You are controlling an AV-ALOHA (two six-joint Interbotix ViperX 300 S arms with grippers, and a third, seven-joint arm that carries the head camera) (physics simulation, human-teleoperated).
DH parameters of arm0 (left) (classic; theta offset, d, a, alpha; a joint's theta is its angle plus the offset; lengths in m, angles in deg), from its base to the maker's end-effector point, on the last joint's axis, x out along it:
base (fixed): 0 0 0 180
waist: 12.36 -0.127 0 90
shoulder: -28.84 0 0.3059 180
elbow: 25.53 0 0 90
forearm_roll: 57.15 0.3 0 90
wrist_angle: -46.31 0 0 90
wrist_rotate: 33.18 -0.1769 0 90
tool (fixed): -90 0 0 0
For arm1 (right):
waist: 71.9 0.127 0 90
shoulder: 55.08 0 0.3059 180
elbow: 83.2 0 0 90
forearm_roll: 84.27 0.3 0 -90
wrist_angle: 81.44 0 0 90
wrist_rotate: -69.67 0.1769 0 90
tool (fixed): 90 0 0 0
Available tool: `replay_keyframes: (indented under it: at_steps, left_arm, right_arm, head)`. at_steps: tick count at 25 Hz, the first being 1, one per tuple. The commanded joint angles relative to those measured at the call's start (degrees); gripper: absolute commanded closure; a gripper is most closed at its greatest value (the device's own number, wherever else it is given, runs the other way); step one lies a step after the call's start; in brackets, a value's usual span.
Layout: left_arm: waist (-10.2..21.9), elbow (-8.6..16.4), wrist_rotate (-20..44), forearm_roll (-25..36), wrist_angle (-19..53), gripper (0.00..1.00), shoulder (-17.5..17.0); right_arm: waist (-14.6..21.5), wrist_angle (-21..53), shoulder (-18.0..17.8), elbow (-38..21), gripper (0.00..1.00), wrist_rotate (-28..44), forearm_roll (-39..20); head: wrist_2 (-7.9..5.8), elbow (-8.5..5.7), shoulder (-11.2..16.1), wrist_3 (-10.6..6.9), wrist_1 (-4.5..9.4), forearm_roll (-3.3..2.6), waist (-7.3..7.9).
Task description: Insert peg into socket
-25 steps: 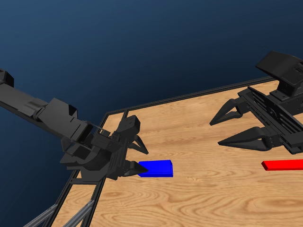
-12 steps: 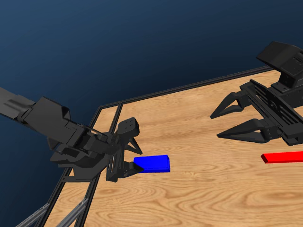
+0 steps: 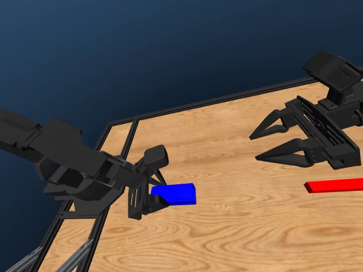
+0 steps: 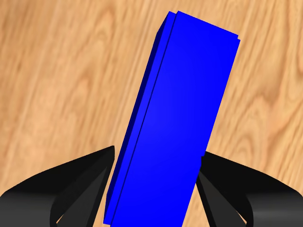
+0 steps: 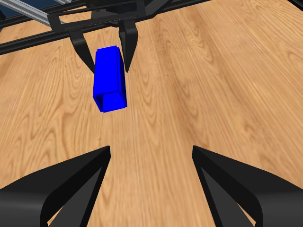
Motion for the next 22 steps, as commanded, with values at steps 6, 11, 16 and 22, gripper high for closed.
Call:
replay_keyframes:
  at_steps: [6, 11, 16, 22]
  left_arm:
    - [-1.3, 0.2, -5.0, -3.8, -11.0, 1.0, 2.7]
    - [-2.5, 0.5, -7.6, -5.8, -12.0, 1.0, 3.3]
    - [-2.6, 0.9, -9.4, -6.5, -12.3, 1.0, 3.4]
    - [-2.8, 1.0, -10.1, -6.8, -12.6, 1.0, 3.6]
  right_arm:
    - [1.0, 4.8, 7.6, 7.0, 0.0, 1.4, 1.8]
    - [1.4, 11.0, 11.5, 11.2, 0.0, 2.8, 2.0]
    - [2.1, 16.1, 14.5, 12.9, 0.0, 5.2, 0.9]
    - [4.2, 20.6, 12.9, 12.9, 0.0, 9.0, -0.8]
  head:
    - [-5.33, 0.65, -3.4, -4.74, -1.22, -1.83, -2.27]
    - [-12.48, 1.0, -4.9, -10.43, -1.6, -4.38, -5.55]
    - [-13.93, 0.68, -4.7, -12.73, -1.67, -5.09, -6.9]
    - [-14.41, 0.48, -4.6, -14.63, -1.3, -5.49, -7.92]
